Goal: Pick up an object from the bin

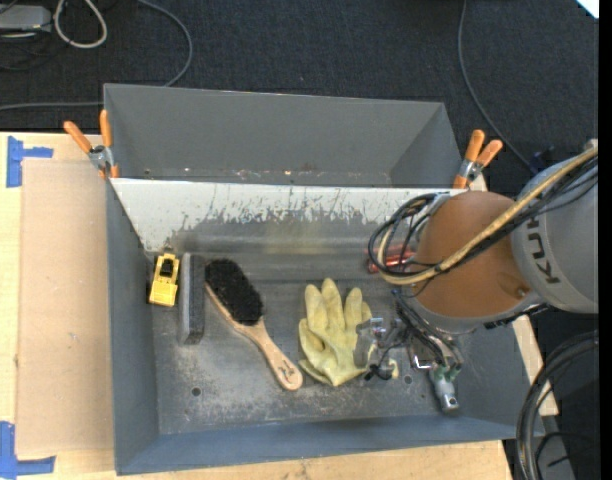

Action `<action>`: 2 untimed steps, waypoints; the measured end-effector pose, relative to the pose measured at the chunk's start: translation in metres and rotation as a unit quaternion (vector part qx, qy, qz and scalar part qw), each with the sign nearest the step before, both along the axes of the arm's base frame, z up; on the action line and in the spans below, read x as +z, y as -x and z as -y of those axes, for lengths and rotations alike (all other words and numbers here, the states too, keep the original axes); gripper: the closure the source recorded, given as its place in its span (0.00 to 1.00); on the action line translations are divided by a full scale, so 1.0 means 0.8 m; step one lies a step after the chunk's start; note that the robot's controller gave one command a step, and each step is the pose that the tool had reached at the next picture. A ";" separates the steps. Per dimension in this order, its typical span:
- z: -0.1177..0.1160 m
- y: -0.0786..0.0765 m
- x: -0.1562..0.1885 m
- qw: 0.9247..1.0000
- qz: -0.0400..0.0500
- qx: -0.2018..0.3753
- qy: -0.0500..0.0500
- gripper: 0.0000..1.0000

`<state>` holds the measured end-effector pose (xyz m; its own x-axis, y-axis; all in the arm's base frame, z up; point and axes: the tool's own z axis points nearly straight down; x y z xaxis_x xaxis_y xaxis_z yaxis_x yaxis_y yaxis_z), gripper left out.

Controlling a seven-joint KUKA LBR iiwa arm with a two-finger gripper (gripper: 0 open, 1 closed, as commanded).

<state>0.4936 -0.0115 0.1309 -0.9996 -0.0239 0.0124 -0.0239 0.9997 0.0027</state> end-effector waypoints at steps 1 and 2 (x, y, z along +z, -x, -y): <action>0.002 0.002 -0.005 1.000 -0.001 -0.001 0.000 1.00; -0.016 -0.009 -0.017 1.000 0.001 0.004 0.002 1.00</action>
Offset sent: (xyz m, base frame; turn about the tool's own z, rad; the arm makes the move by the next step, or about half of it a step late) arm 0.0200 0.0737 -0.0445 -0.1295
